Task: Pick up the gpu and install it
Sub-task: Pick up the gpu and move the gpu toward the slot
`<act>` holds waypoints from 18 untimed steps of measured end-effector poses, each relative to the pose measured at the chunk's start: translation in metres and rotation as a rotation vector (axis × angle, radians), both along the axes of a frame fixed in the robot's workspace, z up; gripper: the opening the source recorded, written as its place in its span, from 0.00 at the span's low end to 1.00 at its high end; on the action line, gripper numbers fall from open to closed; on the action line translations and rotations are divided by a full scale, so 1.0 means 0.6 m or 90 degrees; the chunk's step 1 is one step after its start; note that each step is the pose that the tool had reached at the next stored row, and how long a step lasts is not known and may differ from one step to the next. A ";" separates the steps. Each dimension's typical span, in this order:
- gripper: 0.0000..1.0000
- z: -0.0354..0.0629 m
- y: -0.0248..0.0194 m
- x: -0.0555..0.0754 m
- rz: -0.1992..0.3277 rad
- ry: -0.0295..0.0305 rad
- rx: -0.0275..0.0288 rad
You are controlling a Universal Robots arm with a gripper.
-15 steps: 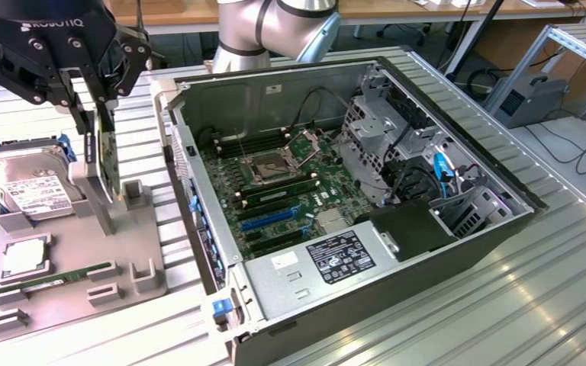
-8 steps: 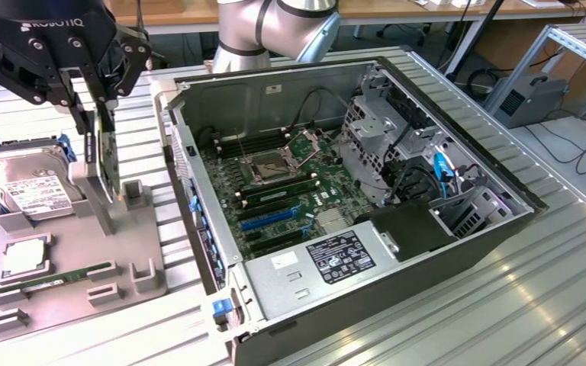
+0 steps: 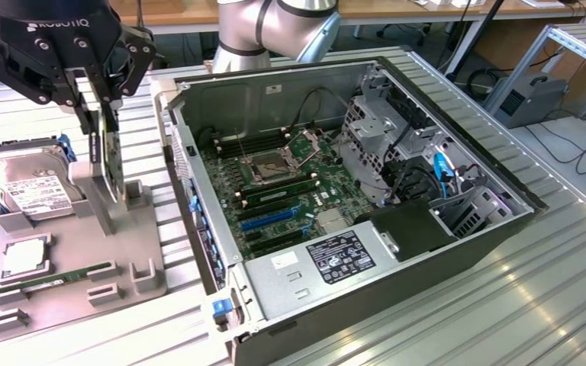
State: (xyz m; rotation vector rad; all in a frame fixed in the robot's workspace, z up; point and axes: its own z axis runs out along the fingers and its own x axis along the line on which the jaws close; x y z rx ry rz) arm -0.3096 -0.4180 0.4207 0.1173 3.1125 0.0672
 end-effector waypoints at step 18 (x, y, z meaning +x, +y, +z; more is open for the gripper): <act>0.27 0.000 -0.0002 0.026 0.000 0.0000 0.0000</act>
